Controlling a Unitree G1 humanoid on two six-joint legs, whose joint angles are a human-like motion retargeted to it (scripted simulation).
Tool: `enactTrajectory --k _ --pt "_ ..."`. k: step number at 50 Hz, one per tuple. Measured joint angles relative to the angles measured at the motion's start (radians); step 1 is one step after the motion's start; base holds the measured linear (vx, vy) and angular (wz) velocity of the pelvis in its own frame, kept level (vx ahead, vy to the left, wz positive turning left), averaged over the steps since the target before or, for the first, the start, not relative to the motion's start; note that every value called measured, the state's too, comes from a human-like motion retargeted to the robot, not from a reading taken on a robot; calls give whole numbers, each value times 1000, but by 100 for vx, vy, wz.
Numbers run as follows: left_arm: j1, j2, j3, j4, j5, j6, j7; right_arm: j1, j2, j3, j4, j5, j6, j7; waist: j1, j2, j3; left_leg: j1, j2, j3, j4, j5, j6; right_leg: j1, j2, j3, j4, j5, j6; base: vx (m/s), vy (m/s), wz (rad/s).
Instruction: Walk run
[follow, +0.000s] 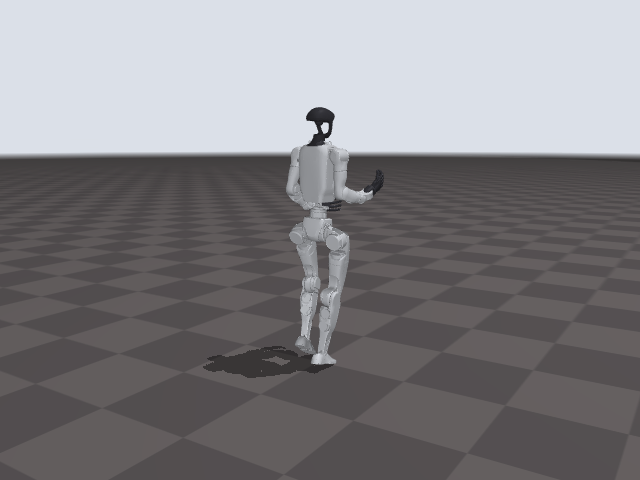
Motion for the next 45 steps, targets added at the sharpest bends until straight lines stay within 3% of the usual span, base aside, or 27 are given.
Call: enactTrajectory --k 2,5,7,8,9,10,12,13,15,17,18,20,23,26,27,28,30,32,33,35,37,38,40,45 --pt "27 25 1 7 1 10 -40 -21 -30 -2 -36 -39 1 6 70 -12 -3 -5 -39 0 -213 -25 33 58 13 -19 -46 50 28 80 -30 -82" --pt "40 58 4 2 14 12 -70 -34 -81 -28 -70 -133 19 0 146 -11 8 29 -76 26 -487 -112 19 151 53 -51 -79 121 61 92 -24 -46" --pt "38 61 5 -12 36 8 -64 -39 -107 -37 -66 -187 35 -12 173 -17 14 37 -65 111 -558 -77 42 199 58 -84 -56 168 102 104 -22 -23" --pt "34 58 5 -20 47 7 -56 -38 -118 -39 -59 -206 40 -18 183 -22 15 37 -67 140 -560 6 112 214 57 -94 -29 202 142 110 -21 9" --pt "27 53 3 -26 55 7 -43 -33 -126 -38 -47 -219 44 -18 178 -24 9 45 -85 132 -549 -41 166 216 54 -114 16 245 216 99 -19 43" --pt "17 47 -1 -31 61 6 -29 -25 -131 -36 -34 -230 48 -16 164 -25 -2 59 -110 107 -531 -153 212 210 50 -138 70 292 307 110 -20 67" --pt "-22 33 -4 -22 53 5 -6 15 -126 -38 8 -248 43 12 153 -5 -1 31 -69 15 -398 -239 188 158 65 -204 254 379 429 108 -36 33" --pt "-68 30 19 -13 37 14 -6 27 -113 -41 37 -261 42 32 156 -3 17 -14 -94 -102 -311 -284 162 94 79 -215 402 399 429 67 -55 17" --pt "-146 32 32 3 19 32 -3 77 -89 -64 98 -301 48 50 141 8 35 20 3 -6 -219 -354 130 -12 140 -152 641 406 429 72 -43 83" --pt "-184 46 13 -3 18 26 23 158 -72 -62 139 -326 53 47 150 53 39 82 13 -59 -257 -367 129 -69 242 -18 639 346 427 111 10 93" --pt "-208 42 -7 2 16 25 56 219 -71 -61 154 -351 41 41 166 68 38 121 -5 -62 -297 -360 145 -93 199 -3 645 289 426 112 28 80" --pt "-232 33 -33 -2 7 29 91 335 -77 -54 171 -377 20 42 157 84 31 189 -43 -106 -385 -315 142 -140 91 -33 599 196 362 92 11 132" --pt "-221 31 -53 -34 -27 28 90 472 -98 -39 190 -382 2 74 81 110 17 251 -68 -216 -464 -219 87 -191 -67 -111 403 106 271 74 -12 192" --pt "-203 42 -65 -70 -45 26 67 551 -103 -49 199 -359 -14 99 27 107 18 313 -99 -304 -488 -138 33 -213 -90 -54 136 9 166 79 -26 179" --pt "-199 52 -68 -80 -48 28 59 565 -100 -54 198 -347 -20 99 13 99 22 333 -113 -331 -484 -113 16 -211 -75 23 57 -23 156 80 -37 174" --pt "-197 65 -71 -89 -50 31 53 572 -95 -56 195 -335 -27 93 5 88 29 352 -126 -354 -469 -88 -2 -200 -63 121 -11 -44 182 74 -40 135" --pt "-205 97 -69 -105 -46 35 49 559 -84 -42 180 -314 -39 56 25 45 51 380 -160 -357 -394 -33 -48 -172 -97 220 -95 -18 273 68 -42 97" --pt "-214 130 -74 -112 -27 34 56 520 -65 -15 154 -316 -43 5 -3 27 67 337 -175 -373 -204 59 -133 -167 -102 152 -43 -66 197 76 -46 162" --pt "-208 138 -67 -108 -10 30 54 497 -59 8 145 -318 -41 -15 -10 17 65 292 -177 -355 -77 99 -187 -165 -145 14 21 -88 185 81 -54 148" --pt "-191 128 -38 -83 32 16 14 404 -47 31 153 -291 -32 -40 -2 14 66 198 -162 -342 148 143 -303 -153 -89 111 94 -160 171 66 -47 102" --pt "-148 74 5 -41 76 14 -10 267 -40 27 181 -217 -11 -7 21 0 56 112 -102 -233 272 97 -234 -124 -103 50 90 -169 156 61 -31 58" --pt "-114 51 7 -23 91 12 4 217 -32 23 182 -191 1 15 7 5 47 91 -49 -162 284 59 -150 -97 -90 52 72 -175 150 72 -25 92" --pt "-47 22 -6 1 109 1 37 122 -31 20 156 -161 7 25 20 13 43 48 -4 -68 255 -1 -52 -52 -102 -30 34 -144 146 63 -16 86" --pt "95 37 8 20 121 -5 -24 -4 -75 -10 39 -227 -13 -28 165 -42 3 -7 -71 44 -122 -165 9 50 -114 -105 -68 -11 243 52 -22 13"
